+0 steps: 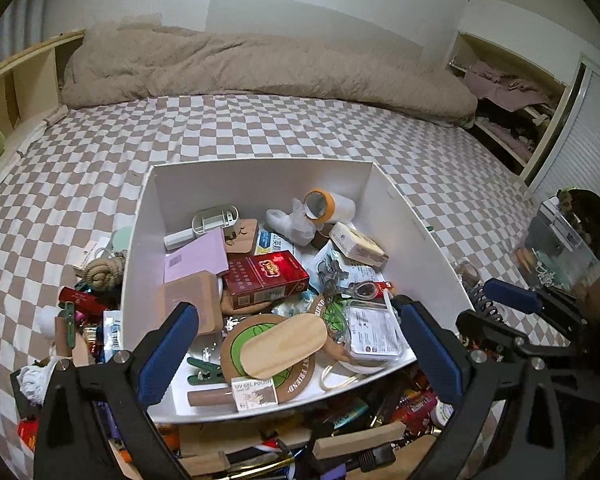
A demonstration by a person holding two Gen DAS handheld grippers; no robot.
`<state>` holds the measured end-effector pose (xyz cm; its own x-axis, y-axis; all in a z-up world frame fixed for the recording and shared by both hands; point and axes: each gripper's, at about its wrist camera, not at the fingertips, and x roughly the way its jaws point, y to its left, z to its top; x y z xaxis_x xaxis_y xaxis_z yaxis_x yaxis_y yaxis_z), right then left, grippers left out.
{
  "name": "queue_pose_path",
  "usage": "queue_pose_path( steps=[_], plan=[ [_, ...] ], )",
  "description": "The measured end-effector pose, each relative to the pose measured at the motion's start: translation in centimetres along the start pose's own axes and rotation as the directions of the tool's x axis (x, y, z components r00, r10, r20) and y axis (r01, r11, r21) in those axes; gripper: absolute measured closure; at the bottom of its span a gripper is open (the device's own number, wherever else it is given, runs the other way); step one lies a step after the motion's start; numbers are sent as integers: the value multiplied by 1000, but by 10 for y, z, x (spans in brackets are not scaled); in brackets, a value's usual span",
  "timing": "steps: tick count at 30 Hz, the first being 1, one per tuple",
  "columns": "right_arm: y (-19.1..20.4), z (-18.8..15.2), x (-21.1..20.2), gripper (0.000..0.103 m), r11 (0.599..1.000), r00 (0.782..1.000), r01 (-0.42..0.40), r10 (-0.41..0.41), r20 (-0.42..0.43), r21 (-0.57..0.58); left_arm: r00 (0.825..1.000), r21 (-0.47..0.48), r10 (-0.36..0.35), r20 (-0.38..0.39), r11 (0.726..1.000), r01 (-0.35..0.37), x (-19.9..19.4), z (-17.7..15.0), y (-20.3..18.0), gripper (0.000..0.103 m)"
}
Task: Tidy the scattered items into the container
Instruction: 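Withdraw both tools from the box back over the pile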
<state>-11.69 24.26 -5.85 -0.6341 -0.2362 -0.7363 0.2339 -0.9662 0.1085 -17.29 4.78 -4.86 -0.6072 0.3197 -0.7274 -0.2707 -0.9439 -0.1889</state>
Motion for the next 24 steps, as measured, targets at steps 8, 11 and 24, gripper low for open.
queue_pose_path(
  steps=[8,11,24],
  plan=[
    [3,0,-26,44,1000,999,-14,13,51,16,999,18,10,44,1000,-11,-30,-10,-1,1],
    [5,-1,-35,44,1000,998,-12,11,67,17,998,17,14,62,1000,-15,-42,-14,0,1],
    [9,-14,-71,13,999,988,34,-36,153,12,993,-9,50,110,999,-49,-78,-33,14,0]
  ],
)
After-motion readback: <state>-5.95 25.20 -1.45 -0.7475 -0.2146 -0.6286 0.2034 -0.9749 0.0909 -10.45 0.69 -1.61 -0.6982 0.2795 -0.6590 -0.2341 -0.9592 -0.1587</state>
